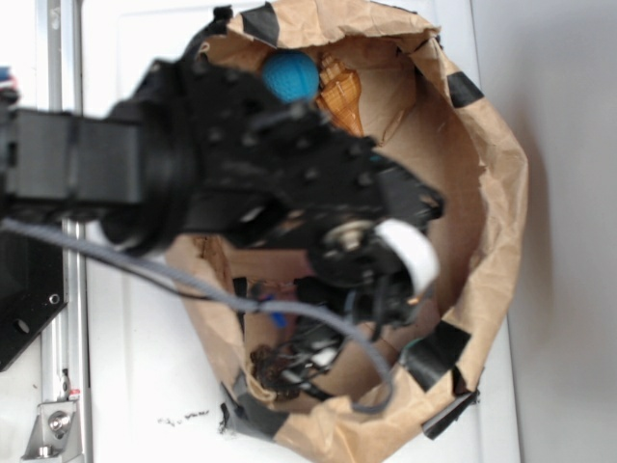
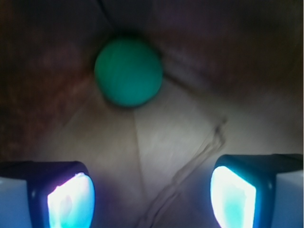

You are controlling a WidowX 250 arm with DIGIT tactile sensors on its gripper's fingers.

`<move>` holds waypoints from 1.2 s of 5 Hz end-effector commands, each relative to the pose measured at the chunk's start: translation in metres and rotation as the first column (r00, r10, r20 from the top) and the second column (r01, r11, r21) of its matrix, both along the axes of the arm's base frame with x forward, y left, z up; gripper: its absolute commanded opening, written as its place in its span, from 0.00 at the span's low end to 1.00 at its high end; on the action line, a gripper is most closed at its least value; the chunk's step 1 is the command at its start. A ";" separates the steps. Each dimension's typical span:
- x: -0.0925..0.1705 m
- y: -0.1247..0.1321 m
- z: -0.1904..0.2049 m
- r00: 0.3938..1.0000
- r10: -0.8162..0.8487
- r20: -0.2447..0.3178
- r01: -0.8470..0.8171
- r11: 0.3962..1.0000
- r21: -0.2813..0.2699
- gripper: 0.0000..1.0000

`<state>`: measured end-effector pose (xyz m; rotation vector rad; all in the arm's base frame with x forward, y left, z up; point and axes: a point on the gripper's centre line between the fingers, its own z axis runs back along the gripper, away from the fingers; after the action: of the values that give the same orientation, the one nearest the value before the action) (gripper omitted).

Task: Grab the green ball.

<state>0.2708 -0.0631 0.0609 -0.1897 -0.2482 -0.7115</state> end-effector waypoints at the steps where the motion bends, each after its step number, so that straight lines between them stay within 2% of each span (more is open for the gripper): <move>1: 0.006 0.008 0.011 0.982 -0.058 0.182 0.074 0.994 -0.086 1.00; 3: 0.014 -0.006 0.017 0.981 -0.046 0.189 0.075 0.985 -0.154 1.00; 6: 0.017 -0.009 0.026 0.979 -0.046 0.197 0.076 0.985 -0.152 1.00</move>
<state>0.2834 -0.0619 0.0666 -0.2999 -0.4292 -0.7448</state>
